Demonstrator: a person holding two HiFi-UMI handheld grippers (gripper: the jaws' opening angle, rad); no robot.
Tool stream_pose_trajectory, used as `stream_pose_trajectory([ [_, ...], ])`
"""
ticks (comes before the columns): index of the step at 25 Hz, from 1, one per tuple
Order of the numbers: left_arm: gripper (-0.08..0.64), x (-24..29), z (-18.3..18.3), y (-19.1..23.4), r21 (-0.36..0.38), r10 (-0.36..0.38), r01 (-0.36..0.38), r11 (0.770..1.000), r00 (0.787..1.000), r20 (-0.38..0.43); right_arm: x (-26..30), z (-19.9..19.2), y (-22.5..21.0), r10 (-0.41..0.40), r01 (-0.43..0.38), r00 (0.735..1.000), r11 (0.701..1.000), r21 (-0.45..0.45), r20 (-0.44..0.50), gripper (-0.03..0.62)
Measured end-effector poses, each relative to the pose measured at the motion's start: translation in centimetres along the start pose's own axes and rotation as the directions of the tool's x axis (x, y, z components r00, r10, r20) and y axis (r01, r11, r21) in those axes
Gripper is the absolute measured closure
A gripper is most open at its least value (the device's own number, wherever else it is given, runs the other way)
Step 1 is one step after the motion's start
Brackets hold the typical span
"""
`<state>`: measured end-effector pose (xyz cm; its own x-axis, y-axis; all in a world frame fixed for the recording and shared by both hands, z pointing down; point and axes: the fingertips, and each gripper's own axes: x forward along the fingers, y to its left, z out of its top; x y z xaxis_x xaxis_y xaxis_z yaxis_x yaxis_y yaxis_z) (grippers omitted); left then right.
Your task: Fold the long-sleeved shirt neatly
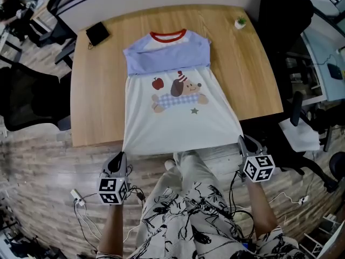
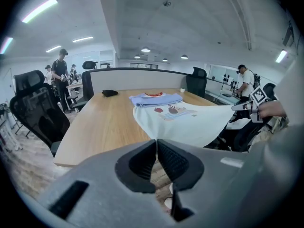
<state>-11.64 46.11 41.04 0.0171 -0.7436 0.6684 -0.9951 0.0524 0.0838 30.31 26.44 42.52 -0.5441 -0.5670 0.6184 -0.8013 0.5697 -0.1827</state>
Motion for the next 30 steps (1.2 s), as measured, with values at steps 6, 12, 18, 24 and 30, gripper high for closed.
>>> stream_pose_trajectory([
  [6, 0.541, -1.3, 0.5, -0.2, -0.001, 0.0, 0.0, 1.0, 0.999, 0.034, -1.3, 0.5, 0.3, -0.013, 0.013, 0.999, 1.0, 0.009, 0.029, 0.557],
  [12, 0.541, -2.0, 3.1, 0.1, 0.025, -0.004, 0.002, 1.0, 0.997, 0.081, -1.7, 3.1, 0.8, -0.008, 0.008, 0.997, 1.0, 0.002, 0.072, 0.557],
  [18, 0.541, -0.6, 7.9, 0.4, 0.073, -0.006, -0.004, 0.997, 0.991, 0.134, -0.3, 9.0, 0.6, 0.054, -0.048, 0.993, 0.997, -0.052, 0.109, 0.557],
  [24, 0.541, 1.6, 13.9, 1.6, 0.077, -0.002, -0.014, 0.997, 0.981, 0.194, 1.8, 14.9, -0.1, 0.093, -0.086, 0.986, 0.995, -0.059, 0.141, 0.557],
  [30, 0.541, 3.8, 19.3, 2.6, 0.091, -0.012, -0.007, 0.996, 0.978, 0.209, 4.4, 19.9, -1.2, 0.117, -0.107, 0.981, 0.991, -0.076, 0.155, 0.557],
])
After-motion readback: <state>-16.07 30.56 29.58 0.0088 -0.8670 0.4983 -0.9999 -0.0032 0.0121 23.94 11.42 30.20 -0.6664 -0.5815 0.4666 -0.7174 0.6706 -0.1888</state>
